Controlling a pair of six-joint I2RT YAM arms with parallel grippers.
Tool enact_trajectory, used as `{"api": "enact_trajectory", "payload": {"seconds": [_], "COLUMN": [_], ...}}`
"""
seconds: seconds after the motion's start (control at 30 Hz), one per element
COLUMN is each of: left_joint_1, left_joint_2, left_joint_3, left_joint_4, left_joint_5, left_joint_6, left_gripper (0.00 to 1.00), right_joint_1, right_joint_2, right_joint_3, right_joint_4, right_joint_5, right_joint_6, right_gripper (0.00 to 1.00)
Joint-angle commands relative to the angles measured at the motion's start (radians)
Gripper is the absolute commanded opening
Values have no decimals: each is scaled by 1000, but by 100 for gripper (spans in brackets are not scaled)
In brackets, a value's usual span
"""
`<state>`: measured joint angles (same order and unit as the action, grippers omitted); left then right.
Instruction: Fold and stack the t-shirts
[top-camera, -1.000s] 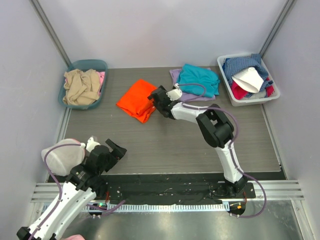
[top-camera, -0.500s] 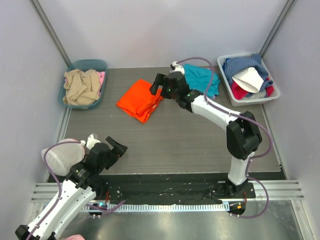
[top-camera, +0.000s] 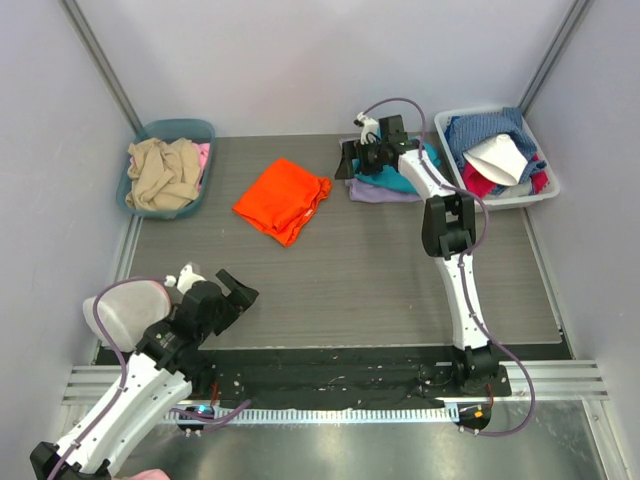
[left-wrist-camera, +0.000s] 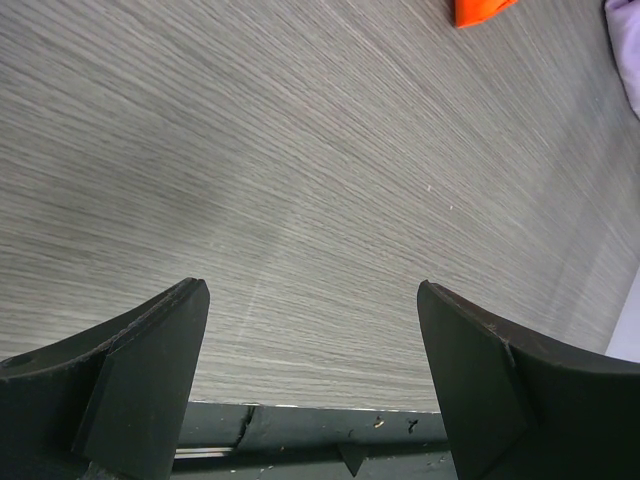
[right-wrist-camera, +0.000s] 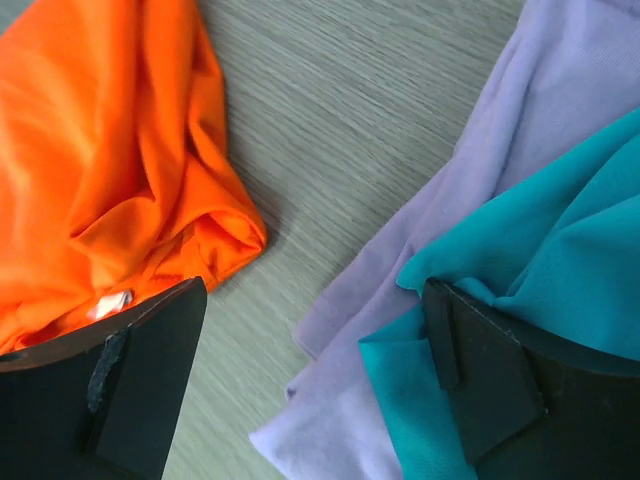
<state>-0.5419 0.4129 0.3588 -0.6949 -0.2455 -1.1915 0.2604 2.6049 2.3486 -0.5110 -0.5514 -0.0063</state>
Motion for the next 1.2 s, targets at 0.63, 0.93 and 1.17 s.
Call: {"api": "enact_trajectory", "payload": {"seconds": [0.63, 0.93, 1.17], "left_joint_1": [-1, 0, -1], "left_joint_2": [61, -2, -2], "left_joint_3": [-26, -47, -55], "left_joint_4": [156, 120, 126], "left_joint_5": [28, 14, 12], "left_joint_6": [26, 18, 18], "left_gripper": [90, 90, 90], "right_joint_1": [119, 122, 122], "right_joint_2": [-82, -43, -8], "right_joint_3": [-45, -74, -63], "right_joint_4": [112, 264, 264], "right_joint_5": [-125, 24, 58], "right_joint_6": [6, 170, 178], "right_gripper": [100, 100, 100]}}
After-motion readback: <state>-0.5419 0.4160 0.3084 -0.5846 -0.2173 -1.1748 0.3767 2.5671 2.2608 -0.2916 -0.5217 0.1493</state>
